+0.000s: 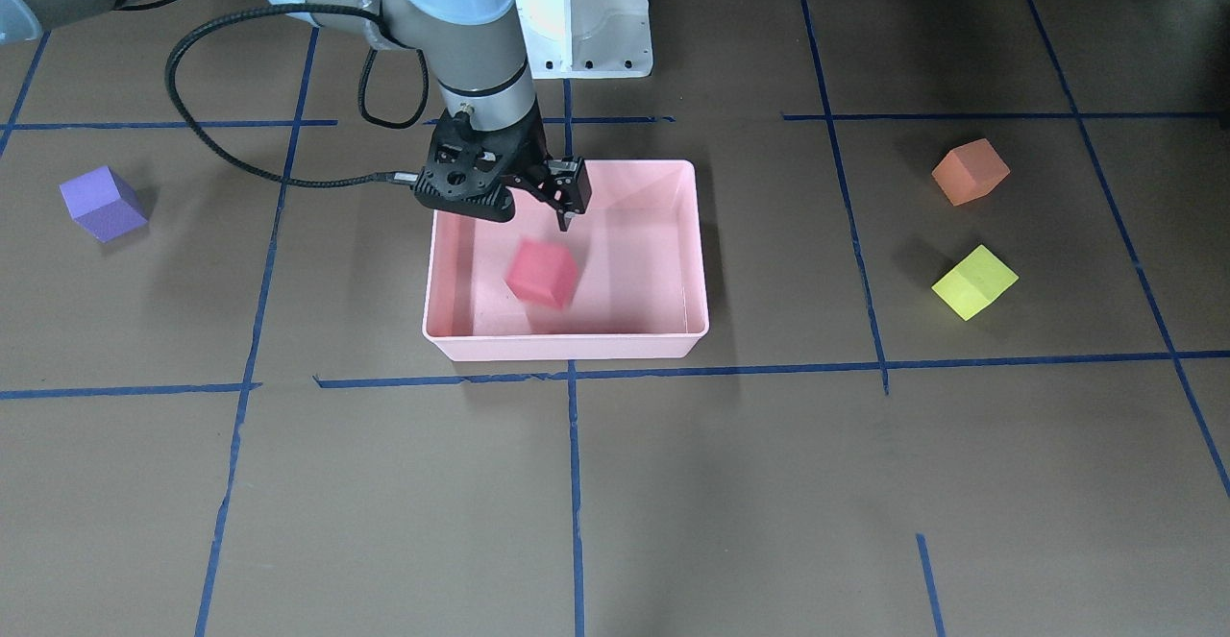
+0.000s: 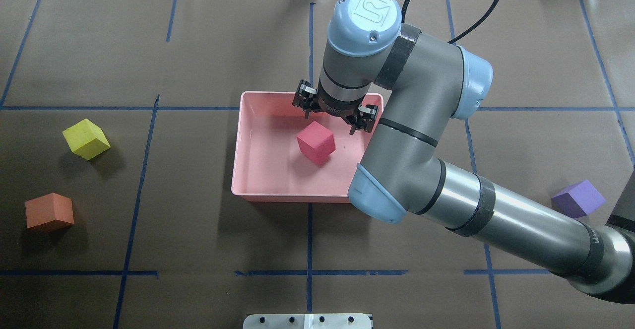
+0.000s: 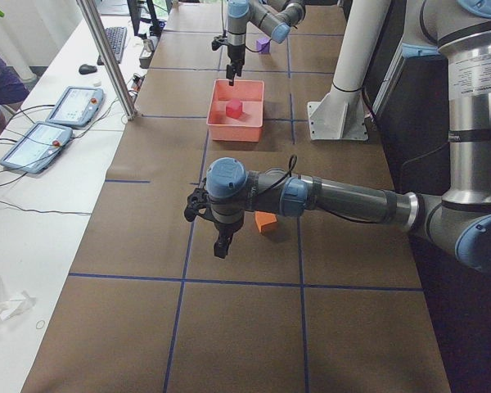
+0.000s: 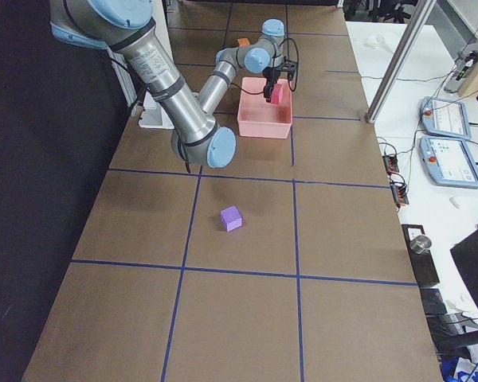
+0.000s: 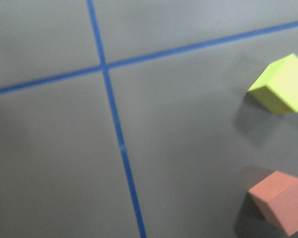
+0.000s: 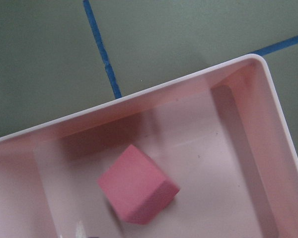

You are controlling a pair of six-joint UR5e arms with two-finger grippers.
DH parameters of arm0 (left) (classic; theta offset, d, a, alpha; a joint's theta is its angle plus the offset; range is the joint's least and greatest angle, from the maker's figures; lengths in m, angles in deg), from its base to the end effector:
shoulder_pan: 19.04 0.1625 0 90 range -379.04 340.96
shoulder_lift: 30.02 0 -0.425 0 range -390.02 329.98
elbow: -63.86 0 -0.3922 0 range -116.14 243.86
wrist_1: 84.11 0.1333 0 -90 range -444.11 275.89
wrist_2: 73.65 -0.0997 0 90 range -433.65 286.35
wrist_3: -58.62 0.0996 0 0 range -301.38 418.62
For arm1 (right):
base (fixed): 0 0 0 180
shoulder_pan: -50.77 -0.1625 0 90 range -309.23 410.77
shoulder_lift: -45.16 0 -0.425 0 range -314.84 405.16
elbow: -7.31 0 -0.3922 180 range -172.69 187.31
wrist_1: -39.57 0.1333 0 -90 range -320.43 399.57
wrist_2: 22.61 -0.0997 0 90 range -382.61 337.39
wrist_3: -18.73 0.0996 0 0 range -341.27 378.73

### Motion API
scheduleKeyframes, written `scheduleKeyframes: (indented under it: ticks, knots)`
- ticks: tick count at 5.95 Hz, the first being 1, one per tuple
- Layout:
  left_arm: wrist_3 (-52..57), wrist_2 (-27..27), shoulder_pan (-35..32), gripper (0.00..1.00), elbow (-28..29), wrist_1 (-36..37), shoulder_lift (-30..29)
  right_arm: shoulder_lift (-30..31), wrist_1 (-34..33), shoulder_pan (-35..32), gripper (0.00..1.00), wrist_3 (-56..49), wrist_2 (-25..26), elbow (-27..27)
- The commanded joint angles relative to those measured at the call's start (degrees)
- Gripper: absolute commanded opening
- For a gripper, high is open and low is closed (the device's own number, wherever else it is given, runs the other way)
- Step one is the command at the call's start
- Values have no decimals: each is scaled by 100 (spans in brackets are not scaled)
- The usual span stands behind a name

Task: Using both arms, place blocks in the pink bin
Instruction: 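Carry the pink cube with the right gripper into the pink bin and release, then grasp the yellow cube with the left gripper while the right arm withdraws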

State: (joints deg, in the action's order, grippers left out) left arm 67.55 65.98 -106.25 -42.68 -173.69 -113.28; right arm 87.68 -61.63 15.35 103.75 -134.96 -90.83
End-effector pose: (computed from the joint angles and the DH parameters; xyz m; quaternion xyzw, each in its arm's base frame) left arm -0.0357 -0.4477 0.5652 0.0965 0.4137 0.1265 0.8964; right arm -0.4910 -0.4663 0.1221 -0.0403 -0.4100 0.1677 0.8956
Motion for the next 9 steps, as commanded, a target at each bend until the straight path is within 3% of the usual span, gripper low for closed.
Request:
scheduleKeyframes:
  ticks: [1, 4, 6, 7, 9]
  knots:
    - [-15, 3, 221, 100, 430, -907, -277, 150, -704, -17, 100, -917, -23, -465]
    - [-551, -233, 1876, 100, 520, -1799, -733, 1474, -717, -1182, 100, -3763, -619, -1126]
    - [-533, -304, 2181, 100, 1079, -2333, -1006, 2169, -673, -2018, 100, -5655, -1049, -1119]
    - [-542, -313, 2251, 100, 1405, -2685, -1112, 2356, -673, -2352, 100, -6124, -1174, -1119]
    - [-603, -471, 2584, 100, 1715, -2714, -1324, 2507, -673, -2478, 100, -6278, -1272, -1119]
